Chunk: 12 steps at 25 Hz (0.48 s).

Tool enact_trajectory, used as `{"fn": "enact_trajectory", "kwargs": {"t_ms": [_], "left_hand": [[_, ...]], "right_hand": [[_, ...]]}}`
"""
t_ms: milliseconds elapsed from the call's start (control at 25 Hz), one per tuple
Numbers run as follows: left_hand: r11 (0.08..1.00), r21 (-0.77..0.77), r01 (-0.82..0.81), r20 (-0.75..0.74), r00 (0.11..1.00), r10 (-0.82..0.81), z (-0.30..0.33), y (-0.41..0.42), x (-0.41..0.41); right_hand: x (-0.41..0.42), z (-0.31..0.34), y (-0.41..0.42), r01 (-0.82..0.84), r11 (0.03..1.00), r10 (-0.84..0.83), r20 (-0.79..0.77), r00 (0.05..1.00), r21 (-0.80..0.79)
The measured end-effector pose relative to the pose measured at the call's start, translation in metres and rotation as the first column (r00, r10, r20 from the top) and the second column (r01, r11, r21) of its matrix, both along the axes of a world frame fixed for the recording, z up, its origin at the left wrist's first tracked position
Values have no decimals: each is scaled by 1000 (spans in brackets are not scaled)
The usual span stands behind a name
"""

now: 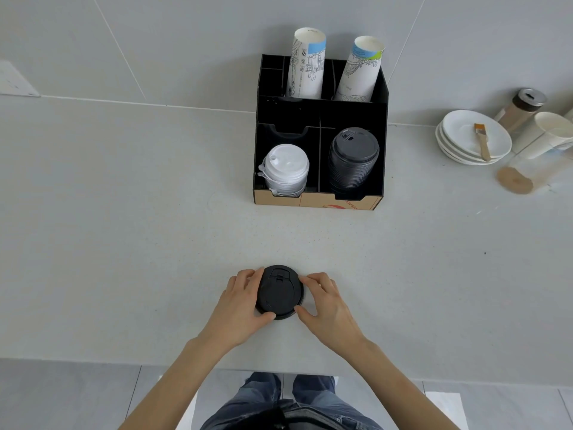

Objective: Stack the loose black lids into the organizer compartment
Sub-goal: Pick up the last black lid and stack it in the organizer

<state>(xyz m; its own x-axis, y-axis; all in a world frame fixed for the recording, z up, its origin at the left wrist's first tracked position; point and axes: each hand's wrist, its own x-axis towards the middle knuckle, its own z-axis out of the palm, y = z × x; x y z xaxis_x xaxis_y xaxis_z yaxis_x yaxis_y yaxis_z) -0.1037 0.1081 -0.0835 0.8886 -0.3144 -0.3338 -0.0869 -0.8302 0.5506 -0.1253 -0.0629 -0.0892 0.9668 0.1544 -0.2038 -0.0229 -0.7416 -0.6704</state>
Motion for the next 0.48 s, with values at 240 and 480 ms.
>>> {"fn": "enact_trajectory", "kwargs": {"t_ms": [240,480], "left_hand": [[987,-99,-125,17,992,127,3,-20,-3],[973,-211,-93,57,993,107,7,-30,0]], "right_hand": [[3,5,3,188,971,-185,-38,982,151],[12,19,-13,301,925,-299,-47,953,231]]}}
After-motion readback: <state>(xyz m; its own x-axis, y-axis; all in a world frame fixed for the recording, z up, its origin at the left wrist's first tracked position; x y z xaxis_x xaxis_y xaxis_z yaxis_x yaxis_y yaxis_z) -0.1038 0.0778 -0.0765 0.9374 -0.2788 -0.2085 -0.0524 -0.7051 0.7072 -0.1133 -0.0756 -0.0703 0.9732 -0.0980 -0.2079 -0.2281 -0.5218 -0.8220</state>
